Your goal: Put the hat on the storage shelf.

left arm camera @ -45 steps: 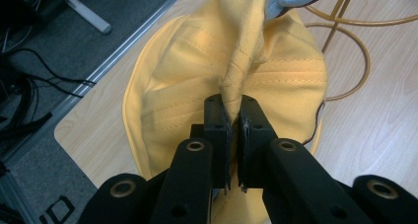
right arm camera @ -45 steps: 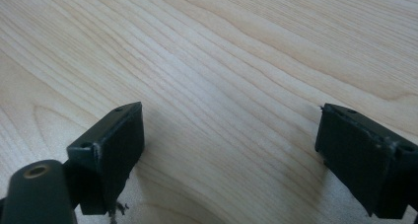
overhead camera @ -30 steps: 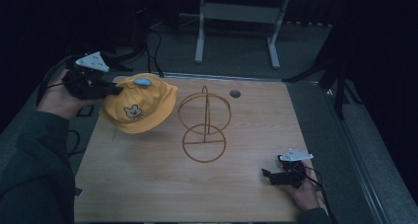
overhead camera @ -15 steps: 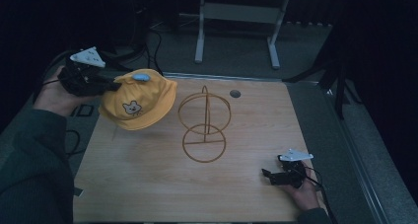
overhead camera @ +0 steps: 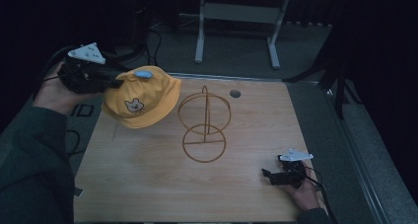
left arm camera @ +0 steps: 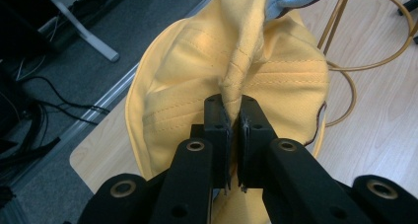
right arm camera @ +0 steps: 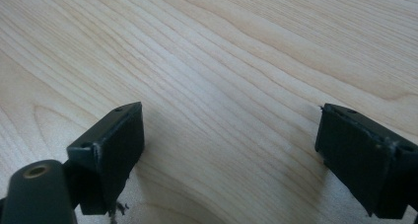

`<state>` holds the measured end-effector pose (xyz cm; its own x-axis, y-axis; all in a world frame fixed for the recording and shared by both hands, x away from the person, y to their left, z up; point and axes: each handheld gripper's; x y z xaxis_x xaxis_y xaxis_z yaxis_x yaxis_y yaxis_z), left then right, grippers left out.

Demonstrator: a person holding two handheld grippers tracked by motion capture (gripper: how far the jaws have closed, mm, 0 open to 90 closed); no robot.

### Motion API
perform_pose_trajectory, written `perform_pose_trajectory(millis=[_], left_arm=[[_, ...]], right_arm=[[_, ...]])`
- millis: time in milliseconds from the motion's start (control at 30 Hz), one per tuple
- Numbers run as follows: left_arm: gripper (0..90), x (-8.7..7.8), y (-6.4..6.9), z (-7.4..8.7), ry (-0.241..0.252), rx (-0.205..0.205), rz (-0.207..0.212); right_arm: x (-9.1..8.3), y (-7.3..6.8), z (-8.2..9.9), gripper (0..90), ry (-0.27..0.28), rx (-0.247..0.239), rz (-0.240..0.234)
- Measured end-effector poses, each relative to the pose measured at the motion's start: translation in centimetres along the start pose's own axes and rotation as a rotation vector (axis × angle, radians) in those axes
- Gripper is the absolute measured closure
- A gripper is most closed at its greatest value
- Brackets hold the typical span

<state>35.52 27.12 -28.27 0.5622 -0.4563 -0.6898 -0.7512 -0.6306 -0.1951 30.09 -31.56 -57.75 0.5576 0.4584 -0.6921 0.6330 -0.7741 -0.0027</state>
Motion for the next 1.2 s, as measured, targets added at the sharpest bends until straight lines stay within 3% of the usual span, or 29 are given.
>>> perform_pose_trajectory(millis=[1200], left_arm=[[84.8,0.9,1.1,-2.4,0.06,0.031,0.049]], right_arm=[[0.0,0.0,0.0,11.2,0.0,0.0,0.0]])
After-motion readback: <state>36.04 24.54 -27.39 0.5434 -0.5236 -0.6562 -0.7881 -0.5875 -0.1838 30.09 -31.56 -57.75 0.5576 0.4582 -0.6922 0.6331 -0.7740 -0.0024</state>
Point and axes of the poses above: each handheld gripper's, and its own axes: x roughly forward along the jaws, z roughly out of its underside, y roughly to its right
